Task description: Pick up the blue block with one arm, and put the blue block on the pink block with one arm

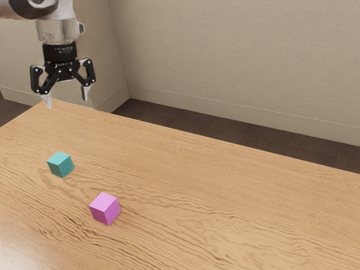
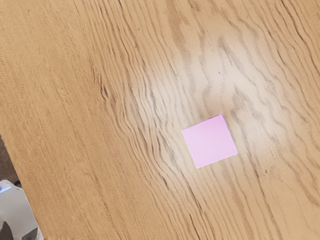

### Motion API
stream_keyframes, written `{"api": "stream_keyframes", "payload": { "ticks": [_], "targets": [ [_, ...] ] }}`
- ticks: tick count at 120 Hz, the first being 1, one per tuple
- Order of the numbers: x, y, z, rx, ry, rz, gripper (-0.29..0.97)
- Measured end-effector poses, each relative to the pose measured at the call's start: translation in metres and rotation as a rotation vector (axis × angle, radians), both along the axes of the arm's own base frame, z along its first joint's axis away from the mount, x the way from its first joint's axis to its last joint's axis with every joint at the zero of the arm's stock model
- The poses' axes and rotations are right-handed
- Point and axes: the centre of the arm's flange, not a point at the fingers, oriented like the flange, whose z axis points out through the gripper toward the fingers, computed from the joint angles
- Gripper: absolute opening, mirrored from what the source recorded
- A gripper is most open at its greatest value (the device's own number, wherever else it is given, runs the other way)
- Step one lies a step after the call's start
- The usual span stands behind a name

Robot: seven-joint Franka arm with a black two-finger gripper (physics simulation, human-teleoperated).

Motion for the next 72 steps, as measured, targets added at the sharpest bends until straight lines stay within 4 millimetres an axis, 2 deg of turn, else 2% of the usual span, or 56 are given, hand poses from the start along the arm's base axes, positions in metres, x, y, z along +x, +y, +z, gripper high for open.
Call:
{"api": "stream_keyframes", "payload": {
  "ticks": [4, 9, 37, 57, 72],
  "targets": [
    [-0.007, 0.016, -0.012, 0.001, 0.003, 0.04, 0.68],
    [-0.019, 0.027, -0.028, 0.0, 0.004, 0.069, 0.68],
    [-0.04, 0.058, -0.109, -0.013, -0.052, 0.095, 0.68],
    [-0.045, 0.077, -0.13, -0.011, -0.145, 0.075, 0.68],
    [-0.046, 0.097, -0.136, -0.011, -0.187, -0.015, 0.68]
  ]
}}
